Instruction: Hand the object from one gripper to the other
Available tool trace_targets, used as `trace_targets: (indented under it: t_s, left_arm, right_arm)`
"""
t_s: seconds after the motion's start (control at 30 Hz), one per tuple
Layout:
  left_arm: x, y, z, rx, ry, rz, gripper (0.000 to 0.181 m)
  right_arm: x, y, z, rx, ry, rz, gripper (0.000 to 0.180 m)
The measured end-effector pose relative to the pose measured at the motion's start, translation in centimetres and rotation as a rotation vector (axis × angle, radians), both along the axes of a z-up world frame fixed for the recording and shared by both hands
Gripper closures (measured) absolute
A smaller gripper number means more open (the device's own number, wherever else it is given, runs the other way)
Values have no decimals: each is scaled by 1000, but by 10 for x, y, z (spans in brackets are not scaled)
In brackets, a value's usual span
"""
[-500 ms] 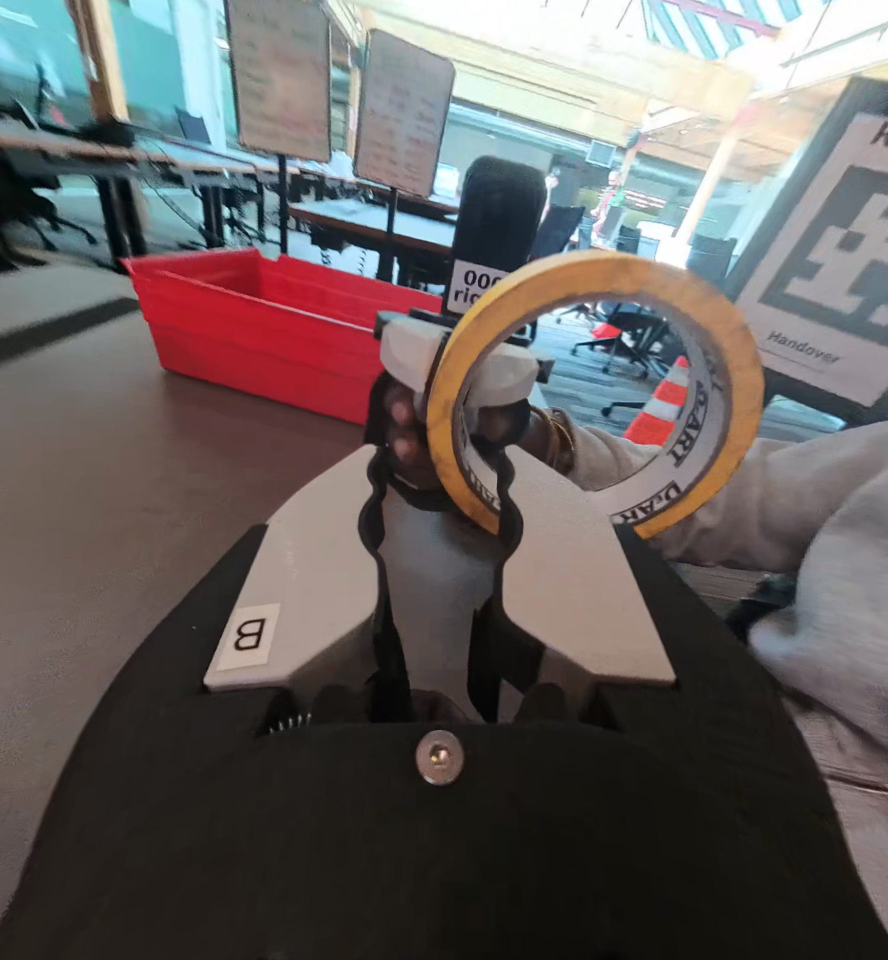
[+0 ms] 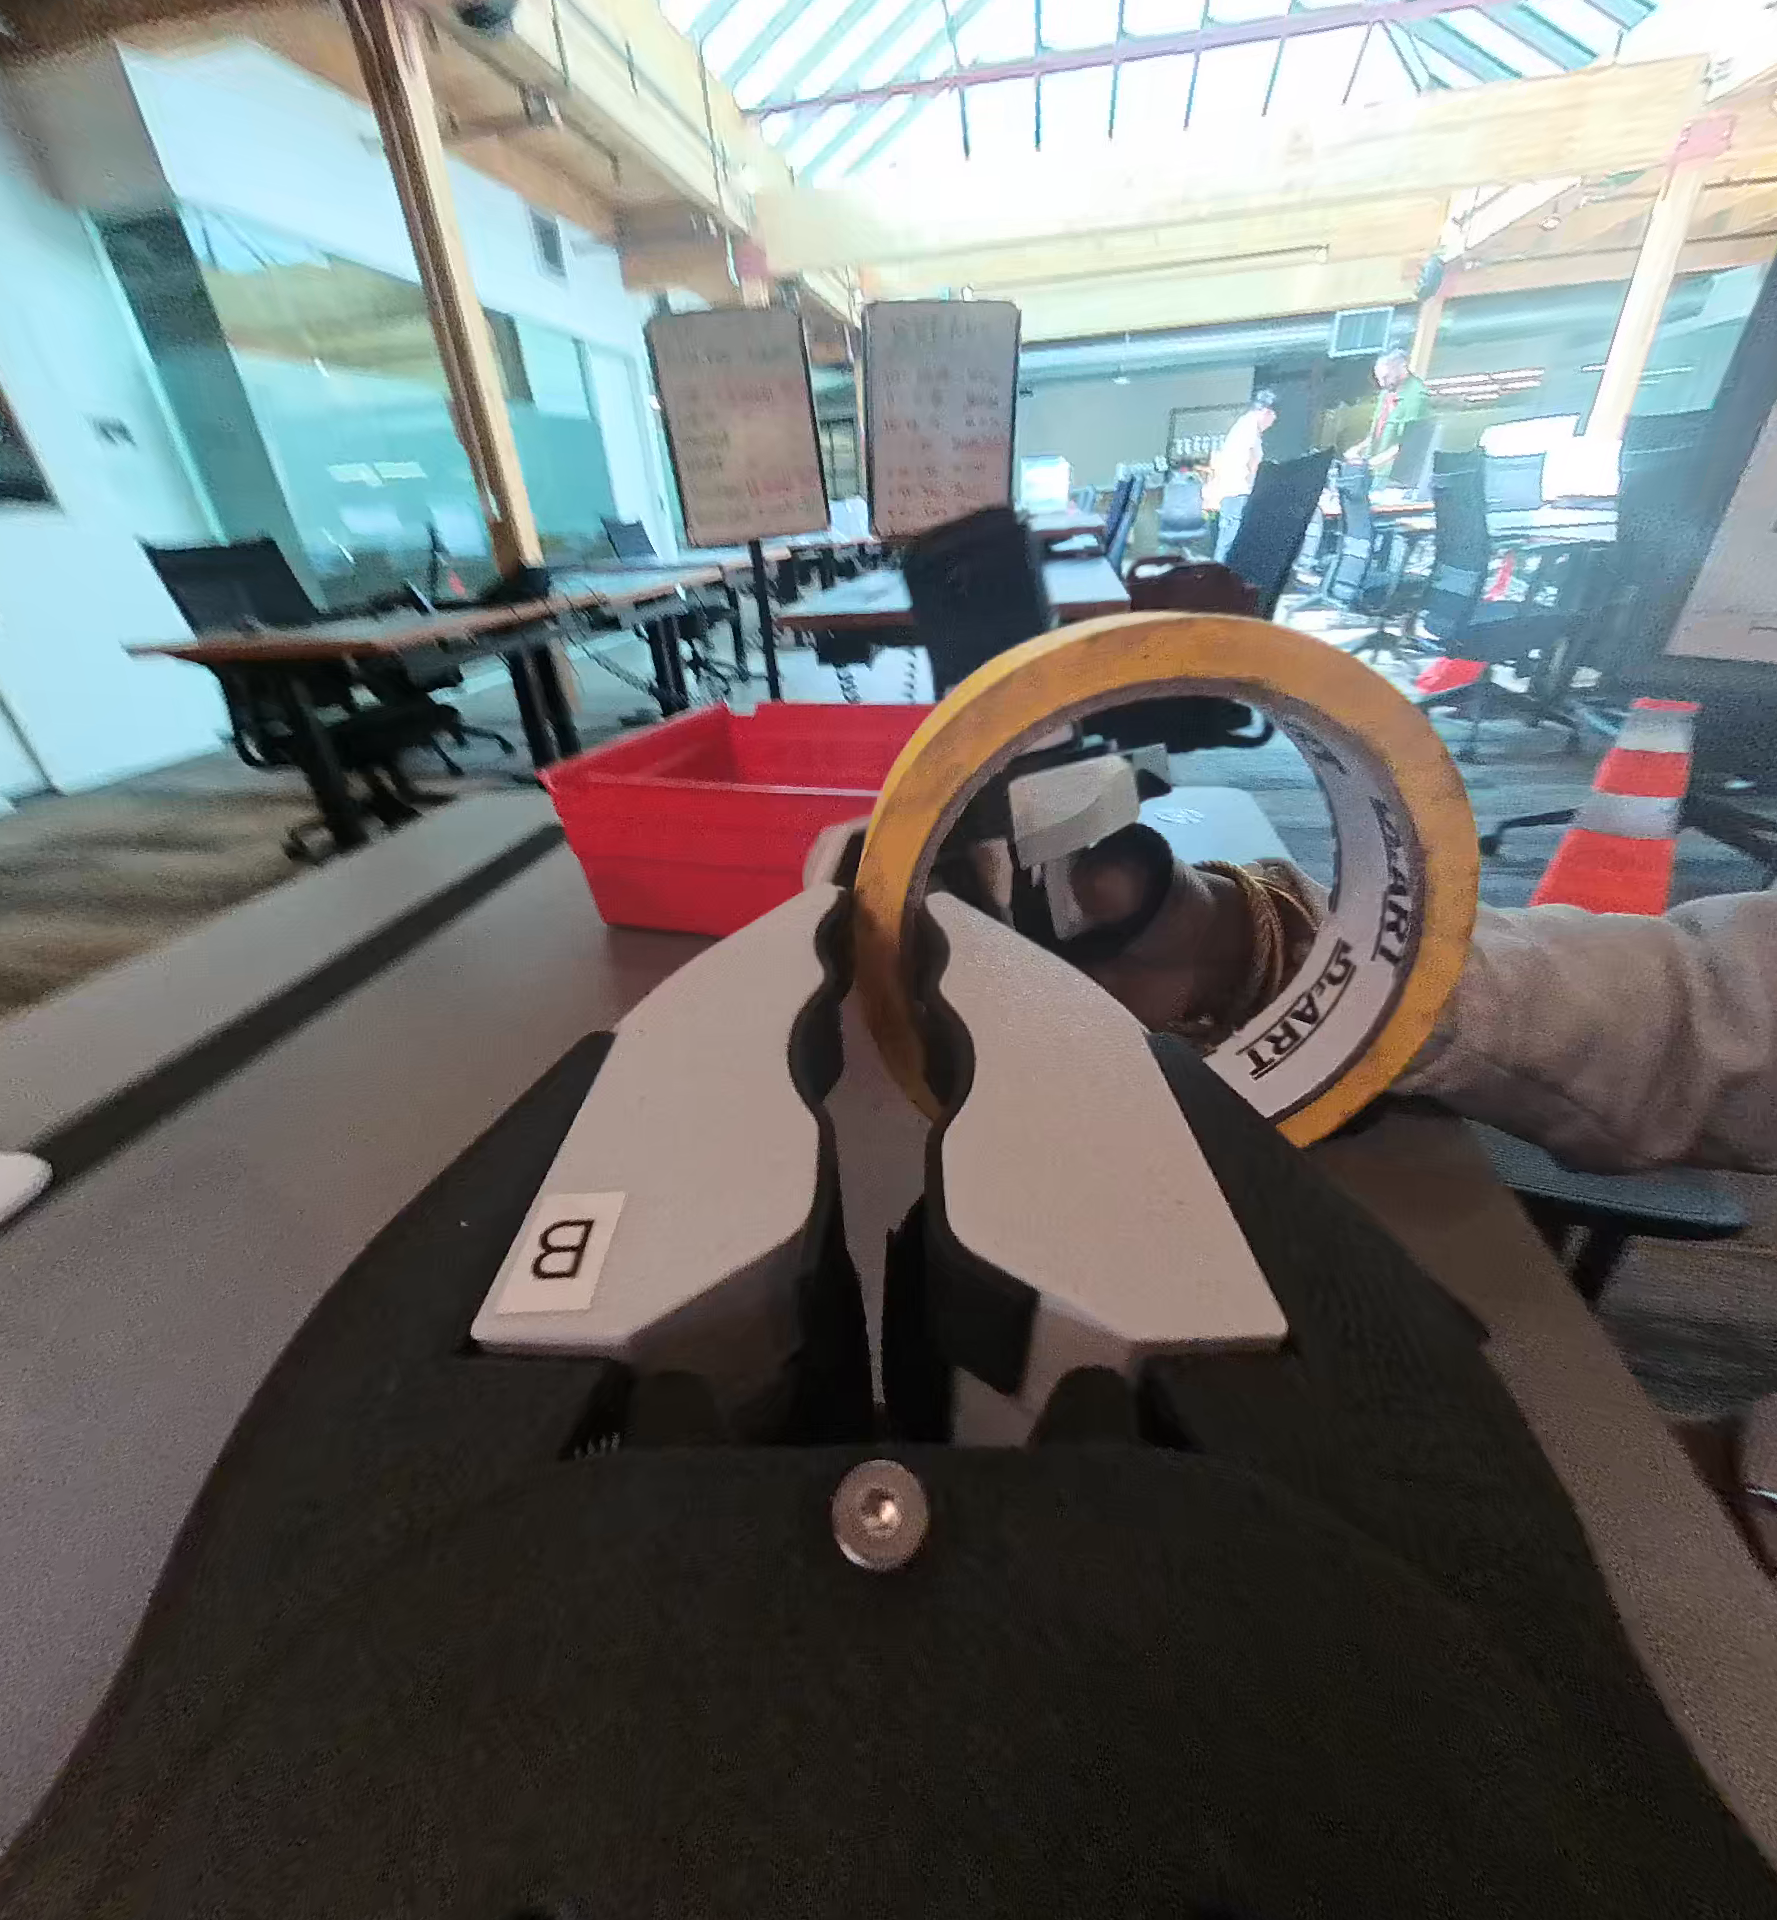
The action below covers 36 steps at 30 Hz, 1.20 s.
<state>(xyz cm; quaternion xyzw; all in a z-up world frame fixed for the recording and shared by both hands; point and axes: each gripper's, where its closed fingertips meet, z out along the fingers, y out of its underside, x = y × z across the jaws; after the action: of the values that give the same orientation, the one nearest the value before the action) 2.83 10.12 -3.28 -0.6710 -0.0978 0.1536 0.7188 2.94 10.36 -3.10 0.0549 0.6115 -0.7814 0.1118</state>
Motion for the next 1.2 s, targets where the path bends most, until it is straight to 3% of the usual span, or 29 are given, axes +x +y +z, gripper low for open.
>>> trace_targets:
  t_s: [0.2, 0.3, 0.33, 0.47, 0.67, 0.9, 1.07, 1.2]
  left_arm:
    - [3, -2, 5, -93, 237, 80, 171]
    - [5, 3, 0, -157, 319, 97, 171]
    - [8, 5, 0, -160, 323, 80, 171]
    - [7, 6, 0, -117, 263, 72, 168]
    - [1, 2, 2, 11, 20, 14, 149]
    - [19, 16, -22, 10, -386, -273, 147]
    - [25, 23, -36, -83, -370, -280, 170]
    - [24, 21, -34, -97, -309, -255, 170]
  right_arm:
    - [6, -13, -23, 97, -304, 203, 138]
    - [14, -18, -37, 181, -310, 247, 160]
    - [14, -18, -40, 202, -294, 242, 168]
    - [9, -15, -40, 215, -213, 171, 169]
    - [2, -10, -29, 170, -49, 56, 170]
    - [7, -3, -7, 82, 264, -63, 170]
    - [18, -4, -3, 77, 460, -103, 169]
    - [21, -5, -1, 72, 519, -132, 169]
